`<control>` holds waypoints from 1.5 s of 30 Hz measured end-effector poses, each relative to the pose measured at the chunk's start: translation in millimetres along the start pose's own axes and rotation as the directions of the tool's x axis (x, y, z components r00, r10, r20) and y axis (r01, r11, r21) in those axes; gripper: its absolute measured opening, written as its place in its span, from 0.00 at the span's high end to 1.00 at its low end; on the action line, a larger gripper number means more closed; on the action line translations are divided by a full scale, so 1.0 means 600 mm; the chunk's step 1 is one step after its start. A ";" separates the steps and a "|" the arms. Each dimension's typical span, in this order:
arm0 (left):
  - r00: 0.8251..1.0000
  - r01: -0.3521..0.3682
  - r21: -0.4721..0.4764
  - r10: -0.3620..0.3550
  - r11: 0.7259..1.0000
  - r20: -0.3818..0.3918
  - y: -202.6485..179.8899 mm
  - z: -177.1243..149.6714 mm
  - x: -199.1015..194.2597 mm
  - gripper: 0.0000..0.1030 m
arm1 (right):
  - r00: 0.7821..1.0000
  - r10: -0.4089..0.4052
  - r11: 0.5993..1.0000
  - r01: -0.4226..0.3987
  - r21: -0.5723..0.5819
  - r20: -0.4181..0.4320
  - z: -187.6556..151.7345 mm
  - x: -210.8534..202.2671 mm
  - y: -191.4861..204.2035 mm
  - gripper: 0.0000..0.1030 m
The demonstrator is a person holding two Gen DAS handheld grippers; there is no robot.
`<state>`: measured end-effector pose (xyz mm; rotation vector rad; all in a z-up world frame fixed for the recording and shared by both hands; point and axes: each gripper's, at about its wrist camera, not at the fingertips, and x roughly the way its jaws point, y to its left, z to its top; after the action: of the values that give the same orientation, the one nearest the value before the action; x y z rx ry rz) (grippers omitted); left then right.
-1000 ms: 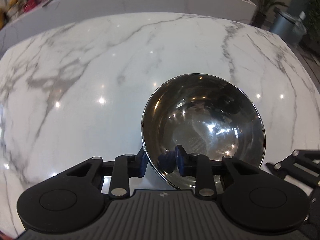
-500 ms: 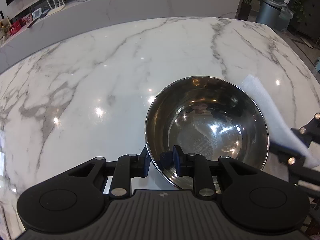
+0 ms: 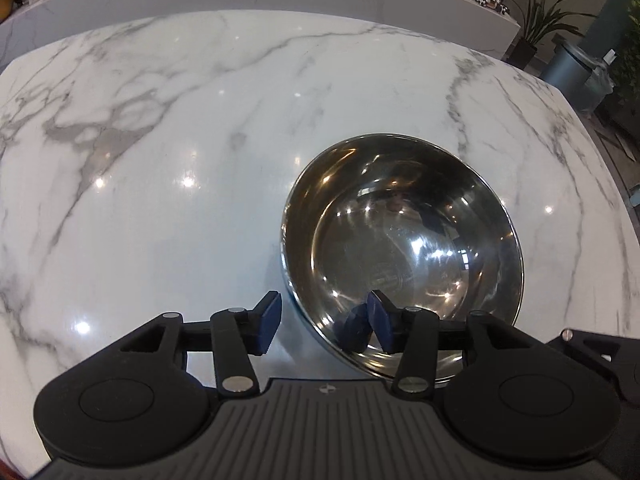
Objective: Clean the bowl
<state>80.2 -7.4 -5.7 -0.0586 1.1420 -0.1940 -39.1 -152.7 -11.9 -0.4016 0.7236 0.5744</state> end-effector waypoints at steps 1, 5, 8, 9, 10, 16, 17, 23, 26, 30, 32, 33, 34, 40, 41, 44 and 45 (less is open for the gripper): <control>1.000 -0.001 0.012 0.001 1.000 0.002 -0.002 0.000 -0.001 0.61 | 1.000 0.000 1.000 0.000 -0.005 0.000 0.000 -0.001 0.001 0.91; 1.000 -0.020 0.073 0.020 0.997 0.001 -0.014 0.005 -0.003 0.65 | 1.000 -0.021 1.000 0.021 0.010 0.013 0.000 -0.008 -0.013 0.91; 1.000 -0.015 0.114 0.015 0.993 -0.005 -0.018 0.009 -0.003 0.69 | 0.999 -0.041 0.999 0.041 0.020 0.030 0.005 -0.015 -0.032 0.91; 1.000 -0.013 0.133 0.014 0.991 -0.007 -0.020 0.011 -0.003 0.70 | 0.998 -0.048 0.999 0.048 0.019 0.035 0.007 -0.016 -0.038 0.91; 1.000 -0.013 0.156 0.015 0.988 -0.010 -0.025 0.011 -0.003 0.70 | 0.998 -0.055 0.998 0.054 0.015 0.038 0.009 -0.017 -0.043 0.91; 1.000 -0.015 0.244 0.021 0.970 -0.020 -0.042 0.018 -0.002 0.71 | 0.995 -0.087 0.996 0.087 0.009 0.056 0.011 -0.026 -0.062 0.91; 1.000 -0.017 0.256 0.023 0.966 -0.020 -0.044 0.019 -0.001 0.71 | 0.994 -0.091 0.996 0.091 0.012 0.059 0.010 -0.027 -0.063 0.91; 0.999 -0.020 0.258 0.027 0.966 -0.021 -0.045 0.021 0.000 0.71 | 0.995 -0.081 0.997 0.081 0.015 0.056 0.010 -0.023 -0.054 0.91; 1.000 -0.019 0.251 0.024 0.968 -0.017 -0.043 0.020 0.000 0.71 | 0.997 -0.072 0.997 0.071 0.023 0.042 0.008 -0.015 -0.046 0.91; 1.000 -0.012 0.242 0.016 0.970 -0.015 -0.041 0.018 0.000 0.71 | 0.999 -0.046 0.998 0.045 0.032 0.019 -0.001 -0.006 -0.033 0.91; 1.000 -0.007 0.231 0.010 0.973 -0.015 -0.039 0.017 -0.001 0.71 | 0.999 -0.045 0.998 0.044 0.035 0.014 -0.004 -0.003 -0.027 0.91; 1.000 -0.003 0.221 0.006 0.975 -0.015 -0.038 0.016 -0.001 0.69 | 0.999 -0.045 0.998 0.044 0.037 0.013 -0.005 -0.002 -0.025 0.91; 1.000 0.004 0.207 0.000 0.978 -0.016 -0.036 0.015 -0.002 0.66 | 0.999 -0.047 0.998 0.046 0.042 0.013 -0.005 -0.002 -0.025 0.91; 0.999 0.038 0.080 -0.035 0.996 -0.040 -0.023 0.005 -0.008 0.57 | 0.999 -0.052 0.998 0.051 0.038 0.014 -0.004 -0.006 -0.023 0.91; 0.998 0.041 0.074 -0.038 0.996 -0.044 -0.024 0.003 -0.008 0.57 | 0.998 -0.053 0.998 0.053 0.034 0.015 -0.004 -0.007 -0.023 0.91; 0.998 0.036 0.072 -0.033 0.997 -0.046 -0.025 0.002 -0.006 0.57 | 0.998 -0.061 0.998 0.060 0.028 0.022 -0.001 -0.011 -0.028 0.91; 0.999 0.029 0.081 -0.026 0.996 -0.043 -0.025 0.002 -0.005 0.63 | 0.998 -0.064 0.998 0.064 0.027 0.026 0.001 -0.014 -0.031 0.91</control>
<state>78.2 -21.6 -0.3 0.0021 1.1746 -0.2672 -32.4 -169.8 -3.0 -0.3907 0.6892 0.5087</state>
